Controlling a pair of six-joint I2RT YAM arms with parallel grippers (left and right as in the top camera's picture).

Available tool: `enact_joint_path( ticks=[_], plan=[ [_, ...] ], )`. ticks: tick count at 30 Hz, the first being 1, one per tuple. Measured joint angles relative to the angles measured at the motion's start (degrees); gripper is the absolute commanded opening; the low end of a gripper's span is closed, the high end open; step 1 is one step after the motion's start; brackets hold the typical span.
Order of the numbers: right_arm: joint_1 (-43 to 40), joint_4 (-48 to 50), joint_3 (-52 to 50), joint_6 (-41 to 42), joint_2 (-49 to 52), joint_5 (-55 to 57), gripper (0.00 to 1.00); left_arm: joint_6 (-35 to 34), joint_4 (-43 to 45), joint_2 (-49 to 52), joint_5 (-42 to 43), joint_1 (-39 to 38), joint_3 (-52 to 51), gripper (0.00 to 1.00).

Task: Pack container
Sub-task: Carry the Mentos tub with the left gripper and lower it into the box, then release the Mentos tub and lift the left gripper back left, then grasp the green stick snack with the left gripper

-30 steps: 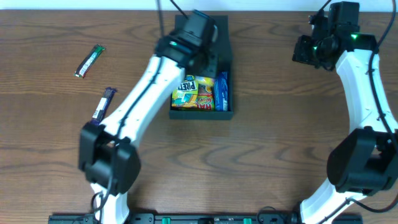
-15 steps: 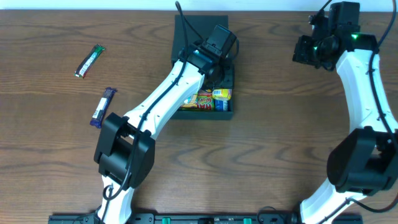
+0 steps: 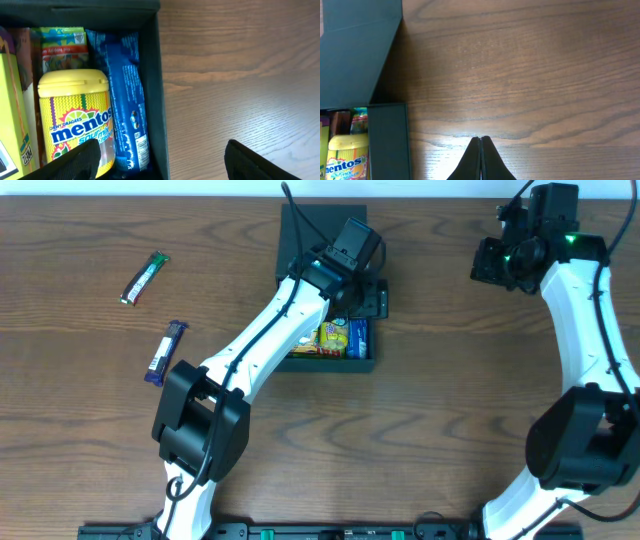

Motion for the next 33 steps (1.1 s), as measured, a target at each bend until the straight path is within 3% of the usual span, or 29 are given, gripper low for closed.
enact_joint_path(
  ticks=[6,10,16,23,33],
  plan=[
    [0.0,-0.1,0.0,0.0,0.0,0.0,0.02,4.6,-2.7,-0.7,-2.0,1.9,4.4,0.82],
    [0.0,-1.0,0.0,0.0,0.0,0.0,0.02,8.7,-5.2,-4.9,-10.2,8.4,6.2,0.92],
    [0.0,-1.8,0.0,-0.2,0.0,0.0,0.02,27.7,-5.2,-8.3,-17.0,28.3,7.4,0.98],
    [0.0,-1.9,0.0,-0.2,0.0,0.0,0.01,43.9,-4.7,-5.9,-15.0,42.4,7.3,0.95],
    [0.0,-2.6,0.0,-0.2,0.0,0.0,0.03,55.9,4.1,7.2,-11.8,49.3,7.3,0.95]
  ],
)
